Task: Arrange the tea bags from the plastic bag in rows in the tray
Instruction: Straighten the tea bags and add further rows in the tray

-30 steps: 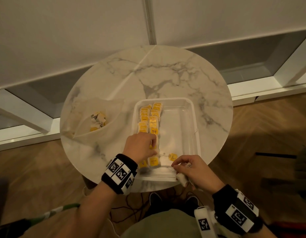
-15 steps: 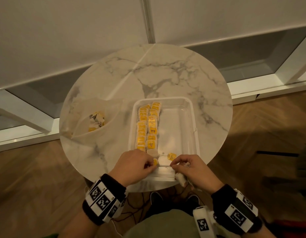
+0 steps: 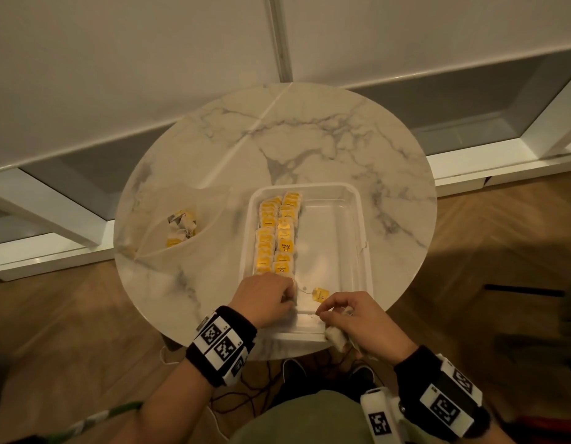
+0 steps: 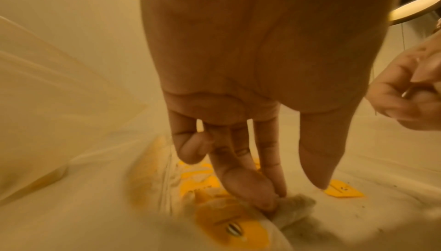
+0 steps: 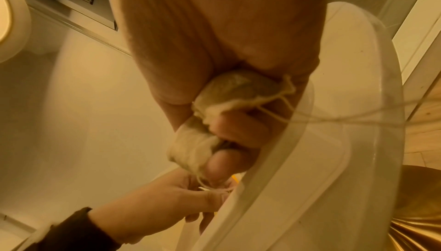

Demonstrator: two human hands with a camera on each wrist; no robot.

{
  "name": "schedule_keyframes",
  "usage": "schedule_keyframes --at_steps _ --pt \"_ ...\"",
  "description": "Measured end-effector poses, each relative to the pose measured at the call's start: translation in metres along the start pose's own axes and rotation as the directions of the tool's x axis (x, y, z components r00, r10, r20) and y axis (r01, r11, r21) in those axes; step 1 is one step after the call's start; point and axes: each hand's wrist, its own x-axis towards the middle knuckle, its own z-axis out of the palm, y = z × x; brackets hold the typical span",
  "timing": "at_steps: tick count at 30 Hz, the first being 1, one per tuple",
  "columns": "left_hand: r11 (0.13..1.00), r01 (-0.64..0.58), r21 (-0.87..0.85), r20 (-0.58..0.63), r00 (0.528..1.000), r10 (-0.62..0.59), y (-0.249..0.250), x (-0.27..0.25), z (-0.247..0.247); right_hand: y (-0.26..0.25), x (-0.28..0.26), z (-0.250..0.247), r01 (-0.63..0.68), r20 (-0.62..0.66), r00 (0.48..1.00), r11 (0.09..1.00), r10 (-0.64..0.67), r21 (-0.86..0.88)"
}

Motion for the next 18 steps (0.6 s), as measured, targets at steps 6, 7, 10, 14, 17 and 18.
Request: schedule_keyframes --at_steps 6,7,10,14,17,18 --pt "0.996 0.080 -0.030 -0.030 0.996 -0.081 -0.001 0.006 0.004 0.002 0.001 -0.001 -0.008 -0.004 1.000 1.000 0.008 0.011" --pt "0.996 0.085 -0.032 -0.039 0.996 -0.086 -0.001 0.006 0.003 0.002 0.001 -0.001 -0.004 -0.009 1.000 1.000 0.004 0.006" --pt "0.995 0.091 -0.044 -0.048 0.994 -0.094 -0.003 0.008 0.003 0.003 0.003 -0.001 -0.008 -0.008 1.000 1.000 0.008 0.006" --pt "0.995 0.060 -0.075 -0.051 0.997 -0.064 -0.003 0.004 0.000 0.001 0.003 -0.003 -0.021 -0.001 1.000 1.000 0.021 0.011" --pt "0.985 0.012 -0.174 -0.118 0.993 -0.033 -0.002 -0.008 -0.007 -0.004 0.005 -0.006 -0.060 0.031 0.998 0.988 0.057 0.142" --pt "0.972 -0.007 -0.235 -0.141 0.990 -0.027 -0.001 -0.014 -0.010 -0.007 0.006 -0.007 -0.078 0.055 0.996 0.974 0.068 0.215"
